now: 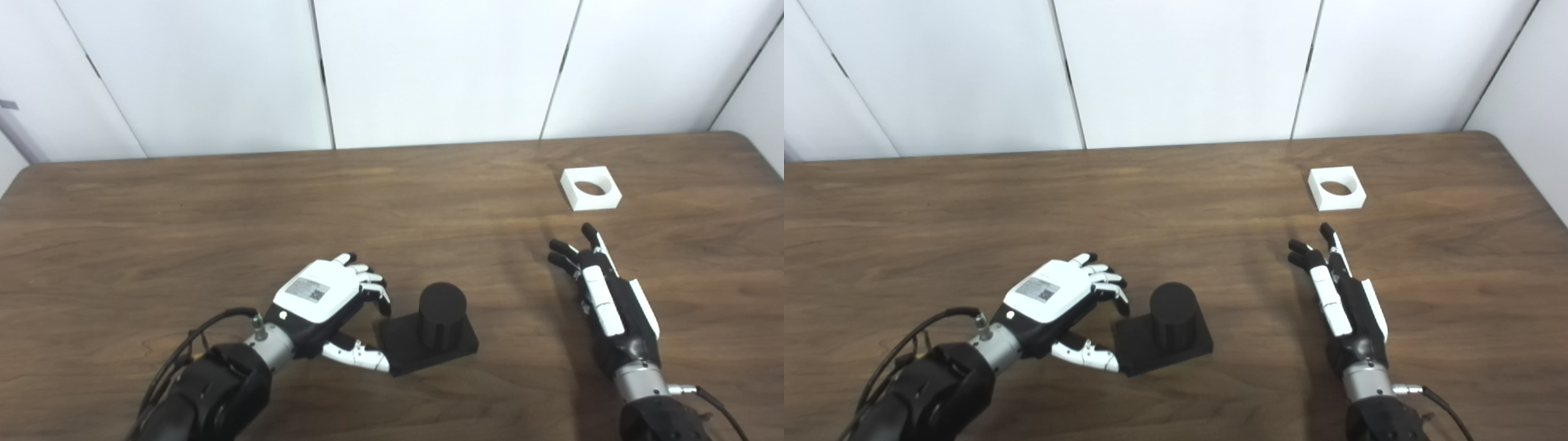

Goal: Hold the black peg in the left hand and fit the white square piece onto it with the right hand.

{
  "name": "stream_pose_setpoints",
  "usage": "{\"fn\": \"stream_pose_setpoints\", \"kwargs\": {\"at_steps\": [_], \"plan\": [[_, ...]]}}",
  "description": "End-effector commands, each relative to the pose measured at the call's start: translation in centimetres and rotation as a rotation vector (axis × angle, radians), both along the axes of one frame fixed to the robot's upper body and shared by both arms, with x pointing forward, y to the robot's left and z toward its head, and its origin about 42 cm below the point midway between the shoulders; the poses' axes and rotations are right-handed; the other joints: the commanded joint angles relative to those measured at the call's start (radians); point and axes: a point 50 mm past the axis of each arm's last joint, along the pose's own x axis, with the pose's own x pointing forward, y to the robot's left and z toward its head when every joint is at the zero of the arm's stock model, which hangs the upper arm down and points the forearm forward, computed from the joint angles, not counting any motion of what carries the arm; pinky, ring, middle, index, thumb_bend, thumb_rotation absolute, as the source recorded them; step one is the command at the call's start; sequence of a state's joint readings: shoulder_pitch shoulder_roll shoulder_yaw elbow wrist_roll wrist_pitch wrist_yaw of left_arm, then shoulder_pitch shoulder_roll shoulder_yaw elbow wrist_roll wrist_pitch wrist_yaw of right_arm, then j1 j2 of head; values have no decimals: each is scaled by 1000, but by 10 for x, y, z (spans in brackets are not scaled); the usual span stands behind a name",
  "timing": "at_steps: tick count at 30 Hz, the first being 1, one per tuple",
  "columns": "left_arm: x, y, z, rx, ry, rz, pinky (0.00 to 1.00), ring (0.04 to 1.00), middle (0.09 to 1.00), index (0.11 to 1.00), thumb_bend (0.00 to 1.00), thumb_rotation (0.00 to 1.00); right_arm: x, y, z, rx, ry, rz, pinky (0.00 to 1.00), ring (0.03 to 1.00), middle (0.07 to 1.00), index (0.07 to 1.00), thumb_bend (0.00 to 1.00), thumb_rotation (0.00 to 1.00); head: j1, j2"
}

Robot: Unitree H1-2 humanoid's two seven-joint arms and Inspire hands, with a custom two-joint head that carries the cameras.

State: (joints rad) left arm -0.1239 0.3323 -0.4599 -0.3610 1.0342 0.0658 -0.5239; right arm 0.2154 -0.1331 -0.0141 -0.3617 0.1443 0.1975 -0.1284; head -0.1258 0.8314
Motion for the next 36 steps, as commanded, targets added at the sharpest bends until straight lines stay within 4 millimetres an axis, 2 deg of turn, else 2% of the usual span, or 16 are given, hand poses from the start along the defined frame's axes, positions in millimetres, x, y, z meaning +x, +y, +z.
{"fn": "stream_pose_setpoints", "kwargs": {"at_steps": [1, 7, 15, 21, 24, 36], "plan": [[1, 4, 10, -8, -62, 73, 957, 883, 849, 747, 976, 831, 4, 15, 9, 54, -54, -16, 1000, 849, 840, 996, 630, 842, -1, 1], [-15, -4, 10, -80, -142, 153, 894, 854, 832, 739, 1000, 731, 4, 14, 9, 46, -56, -9, 1000, 854, 845, 999, 629, 844, 0, 4], [-25, -8, 11, -202, -178, 190, 891, 847, 827, 769, 987, 684, 5, 13, 9, 32, -56, -15, 1000, 842, 843, 1000, 615, 855, 3, 5], [-30, -7, 21, -213, -207, 211, 871, 836, 816, 759, 976, 719, 6, 12, 9, 38, -54, -12, 1000, 841, 839, 997, 619, 851, 4, 4], [-38, -10, 17, -222, -214, 222, 873, 830, 813, 756, 985, 719, 6, 12, 9, 35, -55, -11, 1000, 838, 840, 999, 601, 858, 4, 4], [-59, -22, 17, -229, -180, 261, 905, 834, 812, 743, 991, 706, 6, 12, 8, 37, -45, -15, 1000, 836, 832, 992, 632, 848, 7, 7]]}}
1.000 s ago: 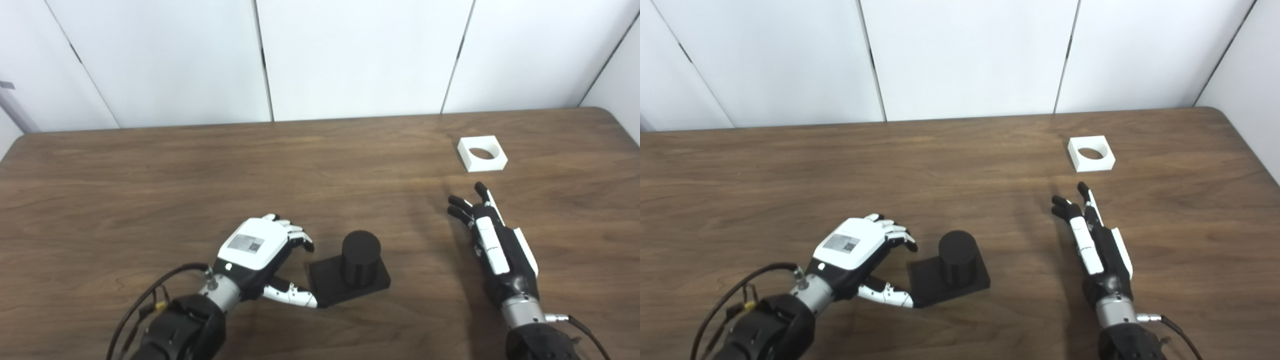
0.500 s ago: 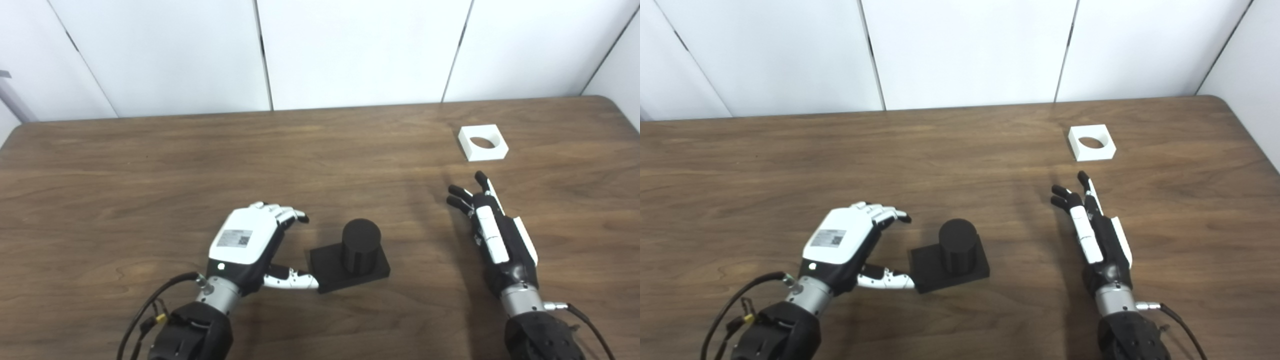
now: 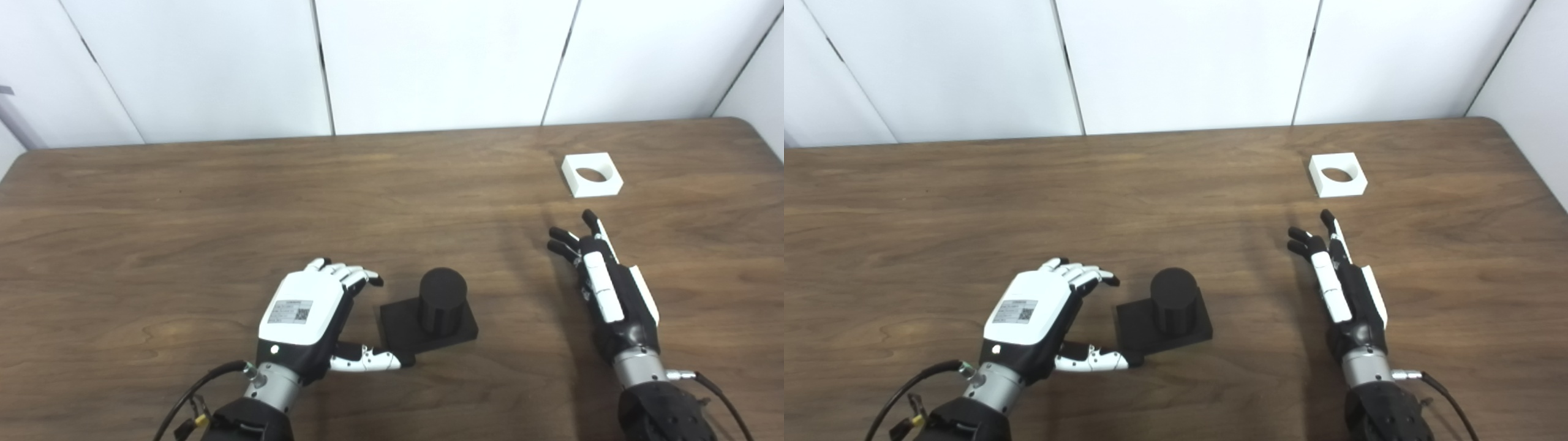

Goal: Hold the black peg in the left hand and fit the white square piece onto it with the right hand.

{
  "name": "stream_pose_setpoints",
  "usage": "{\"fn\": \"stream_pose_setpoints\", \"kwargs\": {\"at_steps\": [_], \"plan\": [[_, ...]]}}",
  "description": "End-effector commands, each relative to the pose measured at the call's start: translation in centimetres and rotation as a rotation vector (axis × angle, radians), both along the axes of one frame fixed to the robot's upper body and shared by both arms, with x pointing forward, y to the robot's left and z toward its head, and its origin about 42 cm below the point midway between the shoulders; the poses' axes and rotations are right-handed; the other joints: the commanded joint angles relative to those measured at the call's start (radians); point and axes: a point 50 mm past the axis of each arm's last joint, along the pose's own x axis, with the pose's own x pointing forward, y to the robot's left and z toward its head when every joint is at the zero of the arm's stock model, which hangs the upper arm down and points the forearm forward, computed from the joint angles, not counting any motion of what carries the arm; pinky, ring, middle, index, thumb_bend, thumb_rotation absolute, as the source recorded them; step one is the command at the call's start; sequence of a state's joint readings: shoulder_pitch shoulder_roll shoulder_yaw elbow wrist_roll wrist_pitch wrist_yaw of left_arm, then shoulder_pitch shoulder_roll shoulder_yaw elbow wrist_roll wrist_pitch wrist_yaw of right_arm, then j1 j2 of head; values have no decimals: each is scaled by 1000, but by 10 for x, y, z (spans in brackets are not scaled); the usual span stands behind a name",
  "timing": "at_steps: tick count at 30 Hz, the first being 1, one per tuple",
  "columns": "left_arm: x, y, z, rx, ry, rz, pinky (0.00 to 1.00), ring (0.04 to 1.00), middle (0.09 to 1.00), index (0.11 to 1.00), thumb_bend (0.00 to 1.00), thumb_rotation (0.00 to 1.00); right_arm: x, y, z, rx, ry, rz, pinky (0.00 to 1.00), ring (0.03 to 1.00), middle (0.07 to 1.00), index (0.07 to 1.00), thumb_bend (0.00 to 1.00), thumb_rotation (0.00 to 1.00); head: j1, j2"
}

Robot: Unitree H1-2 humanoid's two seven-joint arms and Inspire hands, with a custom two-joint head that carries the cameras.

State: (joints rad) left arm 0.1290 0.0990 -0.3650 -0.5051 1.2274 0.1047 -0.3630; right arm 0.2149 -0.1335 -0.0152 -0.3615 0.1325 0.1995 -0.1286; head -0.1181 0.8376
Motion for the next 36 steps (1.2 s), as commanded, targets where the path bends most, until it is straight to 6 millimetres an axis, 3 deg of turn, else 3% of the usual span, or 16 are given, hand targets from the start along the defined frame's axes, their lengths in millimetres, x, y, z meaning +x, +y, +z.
{"fn": "stream_pose_setpoints", "kwargs": {"at_steps": [1, 15, 36], "plan": [[-2, -5, 13, -14, -62, 2, 898, 830, 810, 741, 987, 712, 6, 12, 8, 53, -48, -11, 1000, 839, 833, 992, 637, 847, -1, 1], [4, -8, -8, 23, -71, 52, 906, 839, 807, 732, 953, 725, 7, 13, 9, 52, -46, -4, 1000, 839, 833, 992, 641, 851, 0, 6], [17, -8, -18, 32, -43, 68, 923, 851, 820, 743, 954, 678, 8, 14, 11, 55, -42, -3, 1000, 831, 830, 994, 624, 847, -2, 9]]}}
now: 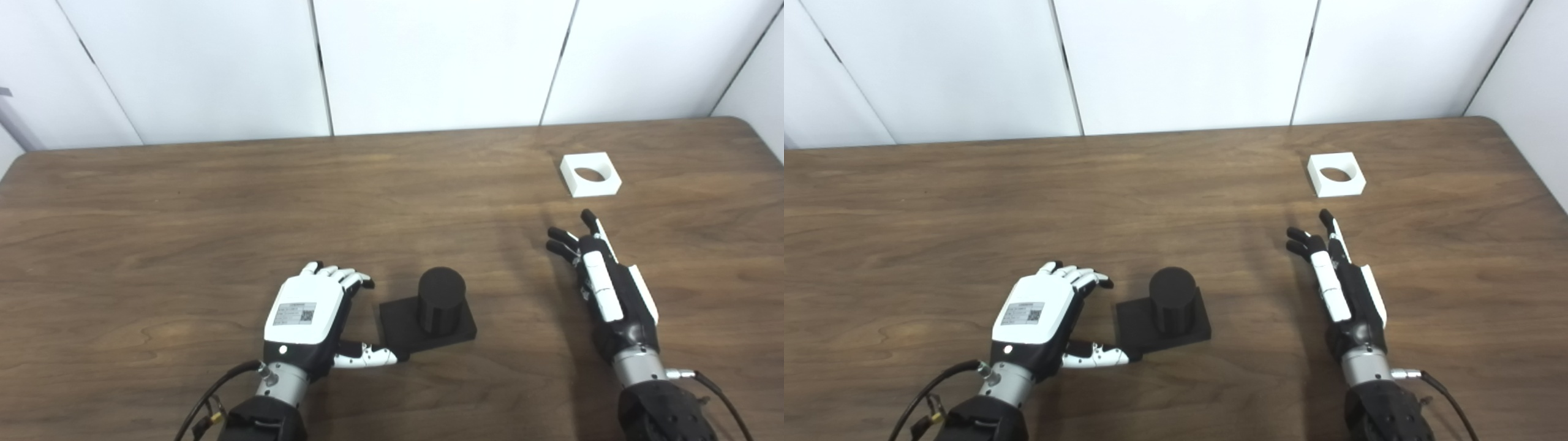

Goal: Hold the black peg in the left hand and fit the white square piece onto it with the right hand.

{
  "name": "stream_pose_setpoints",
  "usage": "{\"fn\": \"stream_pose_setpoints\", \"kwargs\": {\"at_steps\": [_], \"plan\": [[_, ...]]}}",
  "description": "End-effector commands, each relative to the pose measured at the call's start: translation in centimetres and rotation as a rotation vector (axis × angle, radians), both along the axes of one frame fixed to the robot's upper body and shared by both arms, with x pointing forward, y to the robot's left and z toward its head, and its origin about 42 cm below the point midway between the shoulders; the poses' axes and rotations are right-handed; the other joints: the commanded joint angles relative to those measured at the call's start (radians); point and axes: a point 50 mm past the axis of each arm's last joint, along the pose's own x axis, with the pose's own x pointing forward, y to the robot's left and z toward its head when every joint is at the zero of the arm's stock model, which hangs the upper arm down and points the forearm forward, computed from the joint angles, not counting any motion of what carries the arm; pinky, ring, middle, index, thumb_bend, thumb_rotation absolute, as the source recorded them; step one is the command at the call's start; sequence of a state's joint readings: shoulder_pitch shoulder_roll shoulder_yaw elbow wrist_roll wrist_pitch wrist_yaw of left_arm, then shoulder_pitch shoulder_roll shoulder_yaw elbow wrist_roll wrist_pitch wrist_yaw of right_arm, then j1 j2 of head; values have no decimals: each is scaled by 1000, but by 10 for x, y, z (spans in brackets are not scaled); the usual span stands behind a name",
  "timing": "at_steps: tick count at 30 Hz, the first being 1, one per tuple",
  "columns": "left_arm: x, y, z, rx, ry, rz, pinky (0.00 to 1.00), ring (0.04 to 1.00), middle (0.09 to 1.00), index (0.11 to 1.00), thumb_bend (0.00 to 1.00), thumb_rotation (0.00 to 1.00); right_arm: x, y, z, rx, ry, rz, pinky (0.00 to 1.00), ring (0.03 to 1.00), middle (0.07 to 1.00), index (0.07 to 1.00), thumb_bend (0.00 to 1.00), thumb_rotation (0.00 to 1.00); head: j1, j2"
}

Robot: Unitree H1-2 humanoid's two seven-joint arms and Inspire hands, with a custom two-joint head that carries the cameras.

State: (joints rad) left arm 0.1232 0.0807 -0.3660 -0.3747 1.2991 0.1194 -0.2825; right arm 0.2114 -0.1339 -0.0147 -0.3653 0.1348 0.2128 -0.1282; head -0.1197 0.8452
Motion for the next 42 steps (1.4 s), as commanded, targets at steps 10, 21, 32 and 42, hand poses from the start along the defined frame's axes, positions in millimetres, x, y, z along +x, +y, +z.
{"fn": "stream_pose_setpoints", "kwargs": {"at_steps": [10, 21, 32, 42], "plan": [[6, -16, 11, -17, -74, -23, 933, 856, 822, 741, 954, 695, 7, 13, 11, 45, -44, -14, 1000, 827, 829, 990, 619, 854, -1, 7], [3, -23, 8, -24, -93, -44, 940, 848, 810, 731, 955, 662, 7, 14, 12, 44, -44, -12, 1000, 832, 820, 987, 594, 856, -1, 10], [8, -20, 5, -7, -81, -44, 946, 862, 814, 695, 847, 552, 7, 15, 13, 55, -43, -11, 1000, 832, 817, 988, 591, 851, -2, 11], [17, -14, -2, 24, -82, -37, 919, 861, 813, 600, 796, 344, 7, 15, 12, 60, -48, -16, 1000, 819, 811, 979, 590, 831, -1, 11]]}}
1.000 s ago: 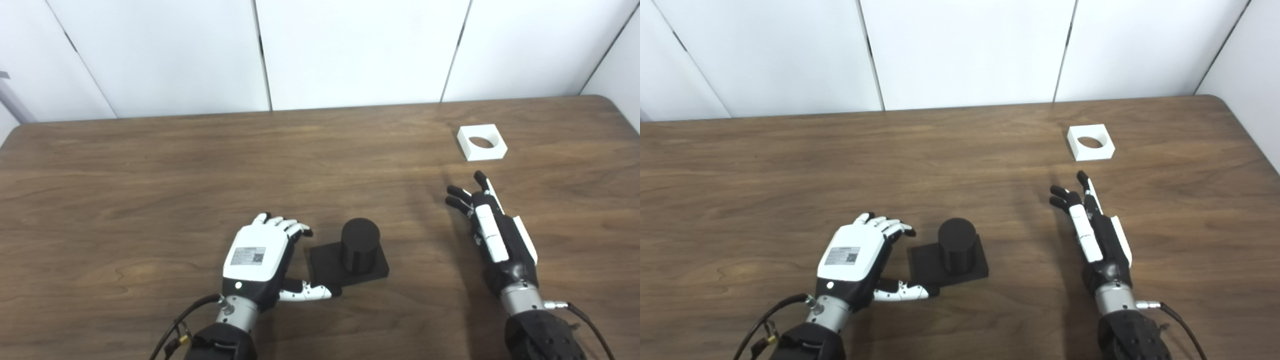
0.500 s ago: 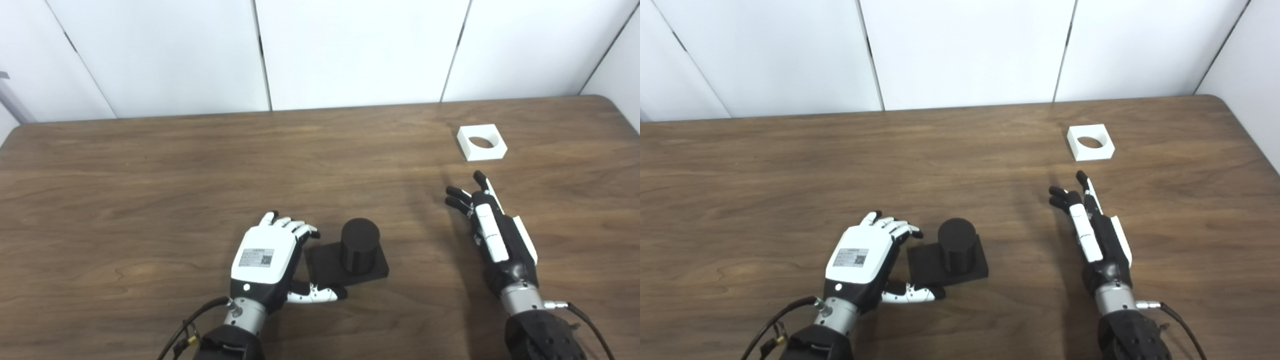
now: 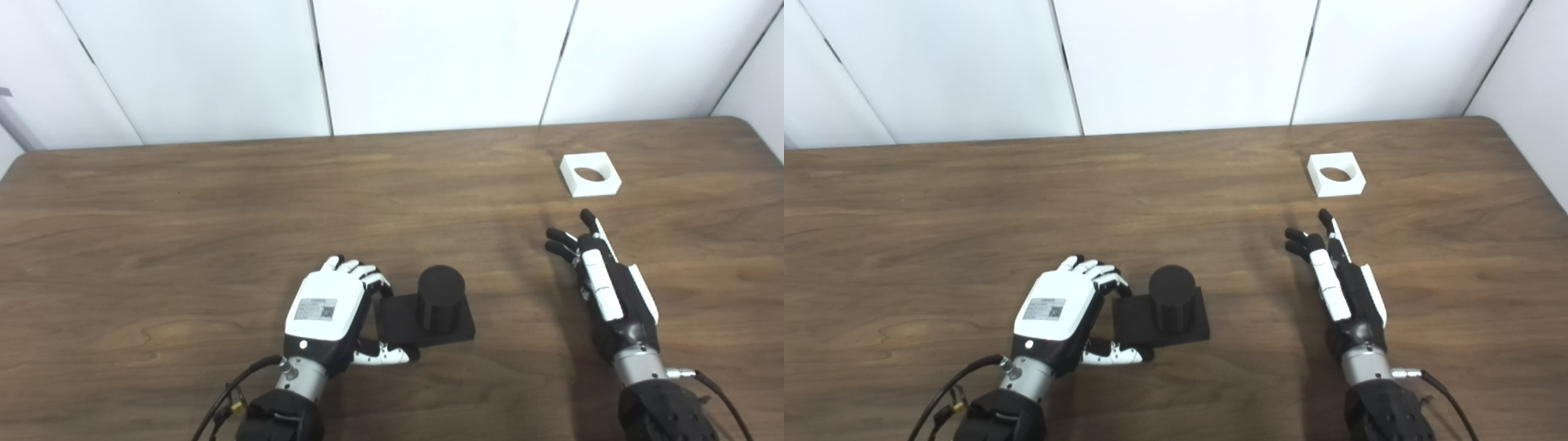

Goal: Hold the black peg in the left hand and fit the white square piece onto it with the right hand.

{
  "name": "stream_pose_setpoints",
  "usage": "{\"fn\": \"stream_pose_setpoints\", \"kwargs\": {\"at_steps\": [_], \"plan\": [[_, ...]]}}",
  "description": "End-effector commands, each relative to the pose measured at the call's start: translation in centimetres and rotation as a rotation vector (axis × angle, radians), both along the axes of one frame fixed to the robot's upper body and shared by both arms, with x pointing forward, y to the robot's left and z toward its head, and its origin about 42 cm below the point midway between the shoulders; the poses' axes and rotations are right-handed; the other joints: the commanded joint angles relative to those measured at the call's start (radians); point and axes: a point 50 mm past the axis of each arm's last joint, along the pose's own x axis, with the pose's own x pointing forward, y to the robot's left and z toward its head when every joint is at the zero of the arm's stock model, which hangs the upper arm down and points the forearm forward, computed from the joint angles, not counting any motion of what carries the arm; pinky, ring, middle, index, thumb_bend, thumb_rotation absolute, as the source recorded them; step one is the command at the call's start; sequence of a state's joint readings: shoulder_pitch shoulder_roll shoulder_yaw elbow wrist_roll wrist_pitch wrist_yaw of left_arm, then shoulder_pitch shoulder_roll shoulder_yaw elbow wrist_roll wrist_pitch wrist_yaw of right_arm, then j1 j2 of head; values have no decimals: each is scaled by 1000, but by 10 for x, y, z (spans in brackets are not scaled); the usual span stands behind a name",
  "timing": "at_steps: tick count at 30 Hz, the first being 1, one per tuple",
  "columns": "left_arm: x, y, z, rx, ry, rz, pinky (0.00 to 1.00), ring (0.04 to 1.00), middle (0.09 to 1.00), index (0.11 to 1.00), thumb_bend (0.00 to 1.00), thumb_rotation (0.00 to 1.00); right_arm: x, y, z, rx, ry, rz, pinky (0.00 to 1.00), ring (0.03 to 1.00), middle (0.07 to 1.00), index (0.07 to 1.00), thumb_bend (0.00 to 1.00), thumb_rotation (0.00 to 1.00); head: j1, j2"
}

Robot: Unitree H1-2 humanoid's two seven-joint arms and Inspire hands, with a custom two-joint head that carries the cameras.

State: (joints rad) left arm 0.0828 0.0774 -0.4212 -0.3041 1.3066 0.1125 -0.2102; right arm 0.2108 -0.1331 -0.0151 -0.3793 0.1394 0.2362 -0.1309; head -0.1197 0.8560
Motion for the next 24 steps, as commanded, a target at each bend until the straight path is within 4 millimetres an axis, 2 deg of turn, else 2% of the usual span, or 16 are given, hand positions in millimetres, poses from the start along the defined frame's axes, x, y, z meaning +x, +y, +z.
{"fn": "stream_pose_setpoints", "kwargs": {"at_steps": [1, 6, 7, 8, 10, 15, 24], "plan": [[9, 3, 4, 21, -40, 13, 925, 864, 814, 593, 786, 331, 8, 15, 10, 49, -56, -13, 1000, 818, 812, 980, 594, 842, -1, 0], [14, 7, 1, 14, -47, 4, 920, 859, 811, 569, 768, 216, 8, 15, 10, 65, -62, -11, 1000, 821, 814, 980, 595, 830, -1, 0], [15, 8, 1, 10, -48, 2, 920, 858, 811, 532, 647, 147, 8, 15, 10, 59, -59, -13, 1000, 821, 813, 981, 596, 835, -1, 0], [17, 9, 0, 7, -49, -1, 921, 857, 809, 508, 572, 103, 8, 15, 10, 59, -55, -16, 1000, 818, 810, 979, 603, 841, -1, 0], [21, 13, -2, 6, -47, -8, 921, 857, 809, 495, 531, 75, 8, 15, 10, 69, -53, -20, 1000, 822, 812, 977, 607, 833, -1, 0], [33, 22, -4, 5, -44, -9, 929, 855, 797, 489, 519, 58, 8, 14, 11, 62, -56, -16, 1000, 827, 816, 982, 596, 853, -3, 1], [46, 35, -8, -9, -49, 18, 882, 834, 779, 487, 517, 51, 8, 13, 10, 66, -52, -16, 1000, 833, 816, 982, 604, 851, -3, -1]]}}
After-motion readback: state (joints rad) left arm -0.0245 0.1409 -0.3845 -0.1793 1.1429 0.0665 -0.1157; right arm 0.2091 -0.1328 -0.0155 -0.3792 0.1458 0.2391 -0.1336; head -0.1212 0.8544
